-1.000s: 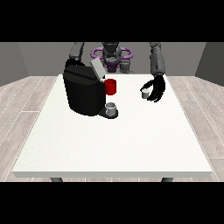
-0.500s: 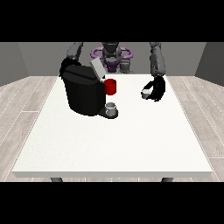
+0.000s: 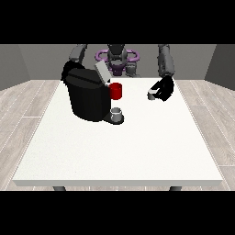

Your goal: Insert the coffee pod into the coffee machine and close the lid

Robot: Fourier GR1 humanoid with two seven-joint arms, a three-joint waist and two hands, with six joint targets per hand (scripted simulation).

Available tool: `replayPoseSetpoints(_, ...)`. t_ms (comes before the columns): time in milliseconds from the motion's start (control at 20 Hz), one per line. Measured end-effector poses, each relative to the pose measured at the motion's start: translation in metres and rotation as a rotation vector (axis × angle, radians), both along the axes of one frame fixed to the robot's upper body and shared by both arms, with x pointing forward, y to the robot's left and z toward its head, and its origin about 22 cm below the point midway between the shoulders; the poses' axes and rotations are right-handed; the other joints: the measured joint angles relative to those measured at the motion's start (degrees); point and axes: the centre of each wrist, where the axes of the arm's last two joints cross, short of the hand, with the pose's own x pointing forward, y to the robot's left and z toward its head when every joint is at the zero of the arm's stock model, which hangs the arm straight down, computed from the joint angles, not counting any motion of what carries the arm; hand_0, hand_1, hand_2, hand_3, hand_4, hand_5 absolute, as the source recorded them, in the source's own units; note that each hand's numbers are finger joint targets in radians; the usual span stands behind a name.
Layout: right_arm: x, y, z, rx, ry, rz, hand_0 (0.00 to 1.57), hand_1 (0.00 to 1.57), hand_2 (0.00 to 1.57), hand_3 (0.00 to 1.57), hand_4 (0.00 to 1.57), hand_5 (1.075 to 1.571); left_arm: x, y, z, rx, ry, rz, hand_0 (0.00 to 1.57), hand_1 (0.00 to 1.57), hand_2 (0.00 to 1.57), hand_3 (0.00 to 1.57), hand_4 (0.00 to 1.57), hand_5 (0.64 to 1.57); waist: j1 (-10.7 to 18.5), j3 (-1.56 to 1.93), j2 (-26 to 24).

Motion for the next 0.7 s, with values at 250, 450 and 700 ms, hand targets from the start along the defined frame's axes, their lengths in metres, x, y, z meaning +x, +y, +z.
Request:
replayPoseSetpoints(250,0.0,-0.001,-0.014,-0.007,0.051,-0.012,0.0,0.0,0.0,0.0,0.47,1.571,0.02,-0.026,0.027,-0.014,-0.008,-0.079,1.24,1.24,1.33,1.32,0.53,1.571,1.19,0.0,-2.8)
replayPoseSetpoints(450,0.0,0.0,-0.022,-0.008,0.061,-0.012,0.0,0.0,0.0,0.0,0.46,1.571,0.034,-0.032,0.059,-0.017,-0.032,-0.135,1.25,1.25,1.33,1.29,0.57,1.571,1.25,0.0,-3.73)
replayPoseSetpoints(700,0.002,0.002,-0.02,-0.004,0.04,0.016,0.0,0.0,0.0,0.0,0.48,1.571,0.046,-0.043,0.086,-0.021,-0.072,-0.153,1.25,1.25,1.33,1.29,0.56,1.571,-0.2,0.0,-3.42)
